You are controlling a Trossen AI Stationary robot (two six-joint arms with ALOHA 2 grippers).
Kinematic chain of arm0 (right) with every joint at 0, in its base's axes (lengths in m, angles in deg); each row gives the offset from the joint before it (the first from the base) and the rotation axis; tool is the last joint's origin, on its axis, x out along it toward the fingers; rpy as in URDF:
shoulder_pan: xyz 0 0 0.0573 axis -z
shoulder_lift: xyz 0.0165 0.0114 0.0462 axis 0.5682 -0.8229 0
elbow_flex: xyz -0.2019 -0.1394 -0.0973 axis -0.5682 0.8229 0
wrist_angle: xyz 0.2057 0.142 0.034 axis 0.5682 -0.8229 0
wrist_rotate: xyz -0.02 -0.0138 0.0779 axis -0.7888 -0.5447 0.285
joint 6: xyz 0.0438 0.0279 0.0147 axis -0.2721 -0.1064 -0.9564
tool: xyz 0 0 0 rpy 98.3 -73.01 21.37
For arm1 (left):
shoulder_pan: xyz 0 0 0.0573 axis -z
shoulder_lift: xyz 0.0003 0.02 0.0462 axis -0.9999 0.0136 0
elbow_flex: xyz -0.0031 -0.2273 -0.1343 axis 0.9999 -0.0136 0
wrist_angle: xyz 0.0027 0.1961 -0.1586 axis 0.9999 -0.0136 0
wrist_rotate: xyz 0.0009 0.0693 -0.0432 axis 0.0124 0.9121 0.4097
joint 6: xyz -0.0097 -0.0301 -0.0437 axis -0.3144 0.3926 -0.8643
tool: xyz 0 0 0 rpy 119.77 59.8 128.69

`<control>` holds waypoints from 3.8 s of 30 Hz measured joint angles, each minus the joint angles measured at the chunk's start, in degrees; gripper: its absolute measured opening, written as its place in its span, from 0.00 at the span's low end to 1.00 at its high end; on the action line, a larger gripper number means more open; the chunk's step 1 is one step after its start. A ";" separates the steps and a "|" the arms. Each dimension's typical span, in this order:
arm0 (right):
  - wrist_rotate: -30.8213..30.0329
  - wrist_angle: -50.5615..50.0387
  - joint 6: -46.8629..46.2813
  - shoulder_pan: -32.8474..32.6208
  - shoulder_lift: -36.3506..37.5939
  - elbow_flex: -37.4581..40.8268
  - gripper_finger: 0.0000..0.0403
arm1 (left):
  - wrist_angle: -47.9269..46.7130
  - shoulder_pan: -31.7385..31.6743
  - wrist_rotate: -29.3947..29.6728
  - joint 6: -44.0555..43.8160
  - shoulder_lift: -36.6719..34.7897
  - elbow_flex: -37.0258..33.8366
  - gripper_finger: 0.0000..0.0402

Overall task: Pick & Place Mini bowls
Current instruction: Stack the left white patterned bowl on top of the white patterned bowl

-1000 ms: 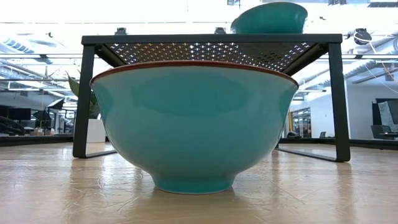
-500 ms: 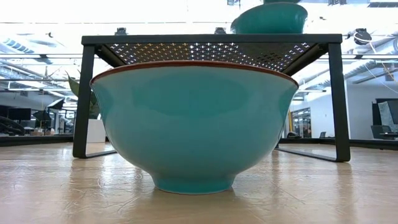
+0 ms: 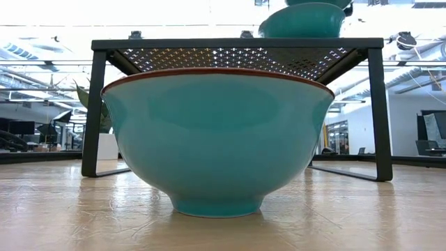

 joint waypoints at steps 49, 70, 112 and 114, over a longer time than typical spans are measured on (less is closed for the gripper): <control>0.04 3.08 4.93 0.18 -8.62 0.00 0.08 | -0.02 0.00 0.00 0.00 -0.02 0.00 0.28; -1.13 3.10 3.77 1.62 -8.40 0.00 0.33 | -0.02 0.00 0.00 0.00 -0.02 0.00 0.28; -24.78 95.19 27.09 -13.14 35.89 62.65 0.09 | -0.02 0.00 0.00 0.00 -0.02 0.00 0.28; -24.68 95.69 27.85 -13.59 35.73 63.58 0.03 | 0.00 0.01 0.00 0.00 -0.02 0.00 0.28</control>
